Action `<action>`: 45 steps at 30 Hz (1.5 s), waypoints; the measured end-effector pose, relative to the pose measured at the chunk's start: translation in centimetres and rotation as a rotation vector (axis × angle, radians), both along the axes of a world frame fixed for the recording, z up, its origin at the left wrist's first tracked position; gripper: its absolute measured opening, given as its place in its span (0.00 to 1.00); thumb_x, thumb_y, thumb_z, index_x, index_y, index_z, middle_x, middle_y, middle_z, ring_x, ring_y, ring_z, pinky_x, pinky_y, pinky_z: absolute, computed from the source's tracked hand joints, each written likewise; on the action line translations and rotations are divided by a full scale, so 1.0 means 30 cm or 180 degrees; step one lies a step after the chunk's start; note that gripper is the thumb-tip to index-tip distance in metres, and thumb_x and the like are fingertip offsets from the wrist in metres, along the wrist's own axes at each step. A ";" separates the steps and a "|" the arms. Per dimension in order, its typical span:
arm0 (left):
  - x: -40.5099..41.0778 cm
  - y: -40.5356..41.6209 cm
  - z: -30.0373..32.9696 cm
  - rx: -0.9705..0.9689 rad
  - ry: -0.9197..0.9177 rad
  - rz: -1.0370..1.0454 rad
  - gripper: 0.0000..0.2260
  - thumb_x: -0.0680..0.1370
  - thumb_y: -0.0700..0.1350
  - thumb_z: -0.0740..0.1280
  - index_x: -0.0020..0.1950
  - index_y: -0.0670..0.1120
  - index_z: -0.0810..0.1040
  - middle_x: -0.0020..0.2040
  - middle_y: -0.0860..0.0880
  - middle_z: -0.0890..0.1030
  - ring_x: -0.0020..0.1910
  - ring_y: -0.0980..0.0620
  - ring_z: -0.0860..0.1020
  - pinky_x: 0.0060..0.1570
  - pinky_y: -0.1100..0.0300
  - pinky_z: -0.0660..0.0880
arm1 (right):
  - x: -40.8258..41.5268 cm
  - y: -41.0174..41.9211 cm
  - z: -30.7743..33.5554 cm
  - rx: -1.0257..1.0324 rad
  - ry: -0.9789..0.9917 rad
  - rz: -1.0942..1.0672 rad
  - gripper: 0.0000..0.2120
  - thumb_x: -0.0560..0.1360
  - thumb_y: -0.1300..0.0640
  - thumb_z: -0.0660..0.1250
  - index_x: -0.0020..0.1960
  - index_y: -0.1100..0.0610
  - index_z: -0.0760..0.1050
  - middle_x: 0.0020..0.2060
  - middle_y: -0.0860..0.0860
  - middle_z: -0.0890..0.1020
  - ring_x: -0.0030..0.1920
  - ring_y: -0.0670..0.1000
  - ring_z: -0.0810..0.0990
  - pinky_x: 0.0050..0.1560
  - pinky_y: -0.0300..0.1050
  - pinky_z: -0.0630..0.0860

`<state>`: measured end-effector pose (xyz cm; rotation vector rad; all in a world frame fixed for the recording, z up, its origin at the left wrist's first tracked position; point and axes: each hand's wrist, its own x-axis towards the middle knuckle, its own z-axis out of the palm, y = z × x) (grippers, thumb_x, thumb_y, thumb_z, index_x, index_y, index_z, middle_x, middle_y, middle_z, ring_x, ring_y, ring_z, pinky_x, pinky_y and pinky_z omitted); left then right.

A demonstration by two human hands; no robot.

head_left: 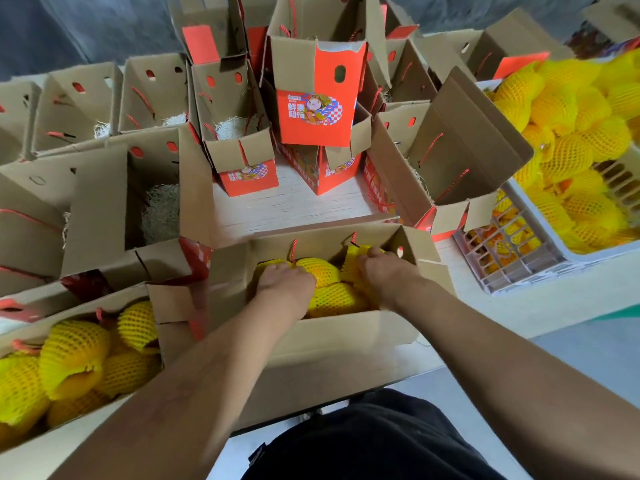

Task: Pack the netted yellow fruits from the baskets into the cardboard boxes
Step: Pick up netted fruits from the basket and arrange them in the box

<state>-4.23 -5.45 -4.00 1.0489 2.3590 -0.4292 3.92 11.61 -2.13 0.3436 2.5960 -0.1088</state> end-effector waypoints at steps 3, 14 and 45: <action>-0.028 -0.004 0.010 0.0293 -0.0221 0.0231 0.14 0.79 0.54 0.67 0.63 0.52 0.81 0.66 0.48 0.80 0.68 0.41 0.74 0.66 0.51 0.70 | 0.019 0.007 0.028 -0.0230 0.0362 -0.0146 0.16 0.81 0.53 0.63 0.67 0.56 0.72 0.64 0.58 0.75 0.66 0.62 0.75 0.62 0.54 0.74; 0.068 0.124 0.102 0.1443 0.0277 0.0635 0.10 0.83 0.51 0.60 0.49 0.52 0.79 0.50 0.48 0.82 0.53 0.42 0.79 0.44 0.53 0.67 | 0.133 0.041 0.080 -0.0969 0.1163 0.0240 0.12 0.80 0.55 0.62 0.61 0.55 0.76 0.57 0.55 0.80 0.58 0.59 0.77 0.54 0.53 0.77; 0.344 1.543 0.043 0.1207 0.1007 -0.0808 0.36 0.69 0.77 0.55 0.60 0.51 0.76 0.57 0.49 0.78 0.63 0.44 0.69 0.62 0.47 0.60 | 0.413 1.627 0.009 -0.0703 0.0168 -0.1981 0.42 0.71 0.38 0.75 0.72 0.54 0.54 0.74 0.61 0.59 0.72 0.71 0.66 0.65 0.68 0.72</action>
